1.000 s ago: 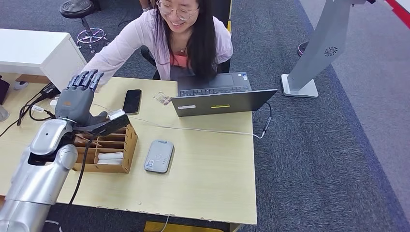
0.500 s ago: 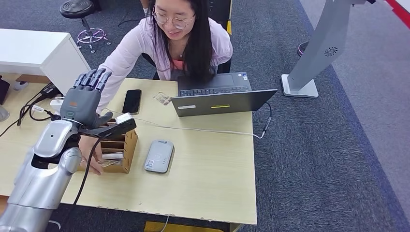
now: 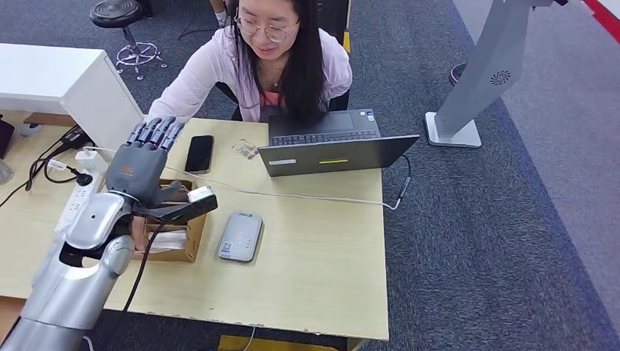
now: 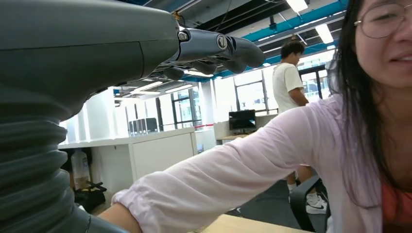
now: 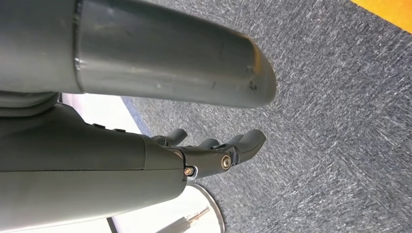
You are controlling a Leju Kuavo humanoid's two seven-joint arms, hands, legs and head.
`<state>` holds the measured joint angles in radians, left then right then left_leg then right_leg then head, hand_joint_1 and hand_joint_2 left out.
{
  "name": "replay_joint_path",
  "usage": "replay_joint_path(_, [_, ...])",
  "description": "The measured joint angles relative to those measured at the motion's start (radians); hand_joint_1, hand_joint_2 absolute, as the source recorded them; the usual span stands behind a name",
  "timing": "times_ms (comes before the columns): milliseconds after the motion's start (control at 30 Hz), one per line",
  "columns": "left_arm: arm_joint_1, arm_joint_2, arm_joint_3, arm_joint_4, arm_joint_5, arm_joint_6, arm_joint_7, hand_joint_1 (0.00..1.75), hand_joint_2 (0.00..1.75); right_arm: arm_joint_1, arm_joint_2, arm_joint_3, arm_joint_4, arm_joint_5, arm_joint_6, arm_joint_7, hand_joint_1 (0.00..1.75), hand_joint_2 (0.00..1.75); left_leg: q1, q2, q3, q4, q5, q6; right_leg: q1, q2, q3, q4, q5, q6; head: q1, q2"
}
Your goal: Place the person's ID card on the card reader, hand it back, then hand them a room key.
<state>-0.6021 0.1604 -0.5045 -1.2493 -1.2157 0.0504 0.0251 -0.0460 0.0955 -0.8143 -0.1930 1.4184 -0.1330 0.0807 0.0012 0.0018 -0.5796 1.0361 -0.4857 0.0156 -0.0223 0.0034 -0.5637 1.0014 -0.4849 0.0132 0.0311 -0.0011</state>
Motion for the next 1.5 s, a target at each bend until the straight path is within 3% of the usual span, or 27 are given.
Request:
replay_joint_path(433, [0.110,0.011,-0.020,-0.109,0.001,0.010,0.008,0.00,1.75,0.000,0.005,-0.021,0.000,-0.005,-0.014,0.008,0.00,0.00,0.000,0.000,0.000,0.000,0.000,0.000,0.000,0.000,0.000,0.000,0.000,0.000,0.000,0.000])
replay_joint_path(900, [0.147,0.014,-0.020,-0.127,-0.001,0.016,0.011,0.00,1.75,0.000,0.005,-0.026,0.000,-0.005,-0.016,0.013,0.00,0.00,0.000,0.000,0.000,0.000,0.000,0.000,0.000,0.000,0.000,0.000,0.000,0.000,0.000,0.000])
replay_joint_path(1200, [0.168,0.047,-0.020,-0.111,0.019,-0.037,0.009,0.00,1.75,0.000,0.005,-0.028,0.000,-0.002,-0.016,0.021,0.00,0.00,0.000,0.000,0.000,0.000,0.000,0.000,0.000,0.000,0.000,0.000,0.000,0.000,0.000,0.000])
replay_joint_path(1500, [0.253,0.068,-0.020,-0.113,0.007,0.001,0.011,0.00,1.75,0.000,0.008,-0.044,0.000,-0.008,-0.027,0.022,0.00,0.00,0.000,0.000,0.000,0.000,0.000,0.000,0.000,0.000,0.000,0.000,0.000,0.000,0.000,0.000])
